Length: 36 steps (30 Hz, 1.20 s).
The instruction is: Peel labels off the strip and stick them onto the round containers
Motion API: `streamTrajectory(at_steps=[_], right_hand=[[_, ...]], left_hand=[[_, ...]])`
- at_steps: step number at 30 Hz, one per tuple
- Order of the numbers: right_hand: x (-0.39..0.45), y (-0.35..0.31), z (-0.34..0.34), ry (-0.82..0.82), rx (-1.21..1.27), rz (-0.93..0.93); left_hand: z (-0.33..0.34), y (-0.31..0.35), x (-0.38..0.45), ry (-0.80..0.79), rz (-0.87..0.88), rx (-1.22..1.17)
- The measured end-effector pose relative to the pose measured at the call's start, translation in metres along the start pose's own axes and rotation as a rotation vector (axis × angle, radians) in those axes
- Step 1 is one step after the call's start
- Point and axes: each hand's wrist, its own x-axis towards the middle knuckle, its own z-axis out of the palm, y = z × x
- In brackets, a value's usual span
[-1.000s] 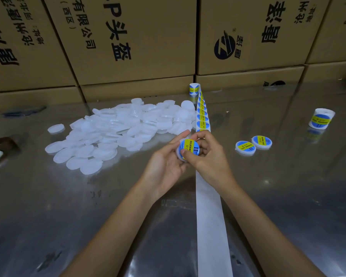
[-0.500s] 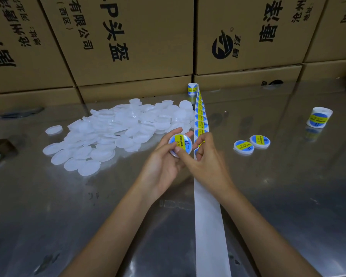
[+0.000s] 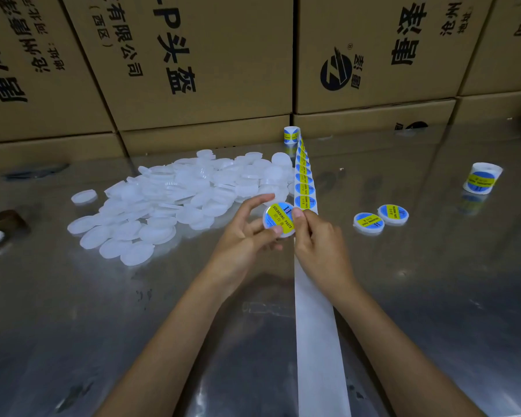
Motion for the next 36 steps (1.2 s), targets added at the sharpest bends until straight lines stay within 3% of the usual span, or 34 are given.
streamTrajectory(at_steps=[4,10,14,23,27,36], right_hand=[[-0.001,-0.001,-0.001,-0.049,0.015,-0.01],[-0.003,-0.006,-0.003,-0.166,0.201,0.015],[-0.005,-0.006,0.002,-0.223,-0.002,0.014],[-0.005,-0.008,-0.003,-0.025,-0.199,-0.015],[-0.003,-0.005,-0.004,-0.006,-0.204,0.006],[0.001,0.007,0.001,0.027,-0.142,0.021]], left_hand=[[-0.005,0.004,0.0,0.058,0.036,0.145],[-0.003,0.005,0.0,0.259,0.028,0.049],[-0.002,0.004,0.001,0.335,0.02,0.062],[-0.004,0.01,-0.002,0.096,-0.041,0.096],[-0.005,0.009,-0.002,0.002,-0.063,0.037],[-0.011,0.011,0.0,-0.147,-0.036,0.19]])
